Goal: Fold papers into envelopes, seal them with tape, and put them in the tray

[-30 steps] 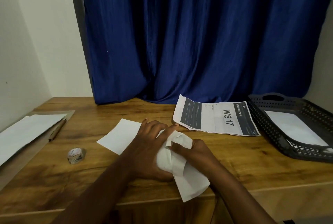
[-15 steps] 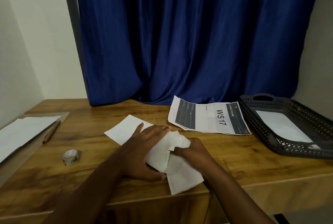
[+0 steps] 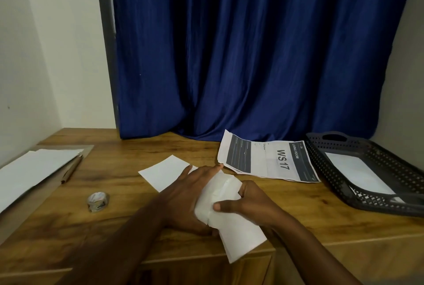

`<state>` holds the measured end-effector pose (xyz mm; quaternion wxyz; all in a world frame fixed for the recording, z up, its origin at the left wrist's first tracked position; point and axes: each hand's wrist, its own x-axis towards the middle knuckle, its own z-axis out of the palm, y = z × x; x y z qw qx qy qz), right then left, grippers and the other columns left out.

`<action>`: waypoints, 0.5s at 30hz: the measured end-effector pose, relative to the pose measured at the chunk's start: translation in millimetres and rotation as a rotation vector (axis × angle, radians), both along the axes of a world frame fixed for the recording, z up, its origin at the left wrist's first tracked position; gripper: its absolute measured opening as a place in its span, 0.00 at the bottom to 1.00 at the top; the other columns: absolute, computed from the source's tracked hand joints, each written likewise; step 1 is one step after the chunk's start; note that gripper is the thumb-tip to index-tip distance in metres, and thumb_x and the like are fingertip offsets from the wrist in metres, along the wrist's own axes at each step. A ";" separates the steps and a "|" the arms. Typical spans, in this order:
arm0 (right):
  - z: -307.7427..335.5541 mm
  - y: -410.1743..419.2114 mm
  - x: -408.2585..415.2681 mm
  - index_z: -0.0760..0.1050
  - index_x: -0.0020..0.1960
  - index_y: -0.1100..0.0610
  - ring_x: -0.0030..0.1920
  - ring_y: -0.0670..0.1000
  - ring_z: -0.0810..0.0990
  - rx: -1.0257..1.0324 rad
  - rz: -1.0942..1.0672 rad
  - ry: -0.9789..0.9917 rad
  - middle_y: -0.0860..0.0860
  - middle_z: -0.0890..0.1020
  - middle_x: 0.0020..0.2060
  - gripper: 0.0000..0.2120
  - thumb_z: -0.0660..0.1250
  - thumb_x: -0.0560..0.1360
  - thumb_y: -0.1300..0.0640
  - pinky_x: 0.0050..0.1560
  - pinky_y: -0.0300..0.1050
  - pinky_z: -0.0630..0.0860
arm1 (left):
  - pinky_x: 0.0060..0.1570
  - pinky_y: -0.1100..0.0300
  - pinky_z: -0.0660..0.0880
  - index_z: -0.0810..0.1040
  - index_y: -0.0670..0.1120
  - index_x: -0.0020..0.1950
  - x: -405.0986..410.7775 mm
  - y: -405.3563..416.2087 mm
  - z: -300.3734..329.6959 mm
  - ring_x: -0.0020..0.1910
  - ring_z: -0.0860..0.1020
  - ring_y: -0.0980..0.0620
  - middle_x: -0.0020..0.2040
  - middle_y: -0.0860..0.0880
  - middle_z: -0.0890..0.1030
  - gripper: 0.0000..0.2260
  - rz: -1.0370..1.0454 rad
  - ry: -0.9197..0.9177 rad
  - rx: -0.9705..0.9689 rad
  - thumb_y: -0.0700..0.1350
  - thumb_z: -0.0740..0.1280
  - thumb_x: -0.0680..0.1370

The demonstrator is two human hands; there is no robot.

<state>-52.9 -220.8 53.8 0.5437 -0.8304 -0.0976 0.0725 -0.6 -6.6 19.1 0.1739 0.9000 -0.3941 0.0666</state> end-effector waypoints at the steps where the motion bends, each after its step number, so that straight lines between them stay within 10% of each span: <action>1: 0.9 -3.2 -0.9 0.81 0.52 0.51 0.46 0.45 0.86 -0.015 0.018 0.002 0.45 0.87 0.44 0.13 0.79 0.69 0.57 0.44 0.39 0.82 | 0.79 0.41 0.49 0.32 0.69 0.76 -1.0 -1.1 0.7 0.80 0.52 0.56 0.82 0.58 0.51 0.57 0.000 -0.012 -0.013 0.75 0.71 0.64; 7: 14.7 -31.1 -4.9 0.85 0.51 0.54 0.46 0.52 0.87 -0.020 -0.075 0.035 0.49 0.88 0.46 0.06 0.74 0.75 0.57 0.51 0.51 0.83 | 0.79 0.44 0.46 0.38 0.63 0.80 -12.0 -4.3 11.6 0.77 0.48 0.57 0.80 0.56 0.50 0.61 0.064 -0.122 -0.014 0.79 0.70 0.59; 15: 23.3 -47.6 -4.2 0.85 0.46 0.60 0.36 0.46 0.85 -0.113 -0.202 -0.065 0.51 0.87 0.39 0.07 0.74 0.74 0.55 0.35 0.34 0.78 | 0.75 0.43 0.56 0.46 0.59 0.82 -14.5 -23.5 13.3 0.74 0.58 0.51 0.77 0.51 0.61 0.55 0.086 -0.321 0.009 0.76 0.68 0.63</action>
